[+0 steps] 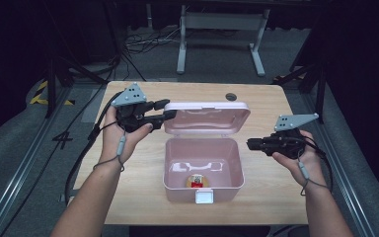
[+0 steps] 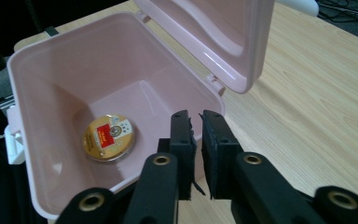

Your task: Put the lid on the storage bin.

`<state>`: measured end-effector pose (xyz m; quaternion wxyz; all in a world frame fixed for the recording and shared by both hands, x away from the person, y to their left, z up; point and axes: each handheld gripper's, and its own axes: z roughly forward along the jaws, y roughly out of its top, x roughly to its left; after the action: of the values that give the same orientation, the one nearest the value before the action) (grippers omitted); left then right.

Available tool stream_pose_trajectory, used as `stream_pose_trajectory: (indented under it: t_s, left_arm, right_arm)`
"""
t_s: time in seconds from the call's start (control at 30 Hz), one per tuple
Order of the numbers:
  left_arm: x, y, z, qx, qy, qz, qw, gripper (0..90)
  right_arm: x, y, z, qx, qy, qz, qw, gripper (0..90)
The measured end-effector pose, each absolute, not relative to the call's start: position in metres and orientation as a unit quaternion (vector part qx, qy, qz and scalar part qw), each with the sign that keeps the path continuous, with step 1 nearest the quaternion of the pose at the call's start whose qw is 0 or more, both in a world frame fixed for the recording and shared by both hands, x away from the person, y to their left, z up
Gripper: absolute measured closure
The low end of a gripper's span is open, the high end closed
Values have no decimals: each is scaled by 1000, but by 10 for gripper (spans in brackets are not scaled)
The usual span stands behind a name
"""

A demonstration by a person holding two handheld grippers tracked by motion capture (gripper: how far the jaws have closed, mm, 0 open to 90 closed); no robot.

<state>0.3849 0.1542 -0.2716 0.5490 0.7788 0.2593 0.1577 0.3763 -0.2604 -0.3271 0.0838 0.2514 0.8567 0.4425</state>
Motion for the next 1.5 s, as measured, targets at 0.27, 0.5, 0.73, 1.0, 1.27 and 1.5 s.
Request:
stream_pose_trajectory:
  t_s: [0.27,0.5,0.73,1.0,1.27,1.5]
  left_arm:
    - [373,153,-275,783,252,158,546,562]
    - [364,153,-279,789,243,159,542,532]
    - [357,154,-285,790,239,152,543,492]
    - [347,153,-289,802,230,155,529,453]
    - [338,154,-292,815,224,146,515,396]
    - [337,166,-298,816,233,118,516,373]
  right_arm:
    - [372,-261,-322,234,840,487,61,900]
    - [370,-258,-321,222,834,503,46,900]
    - [365,-252,-317,208,831,514,46,900]
    - [363,-248,-318,203,833,513,42,893]
    - [362,-247,-318,201,830,518,42,892]
    - [361,-248,-317,203,826,524,45,896]
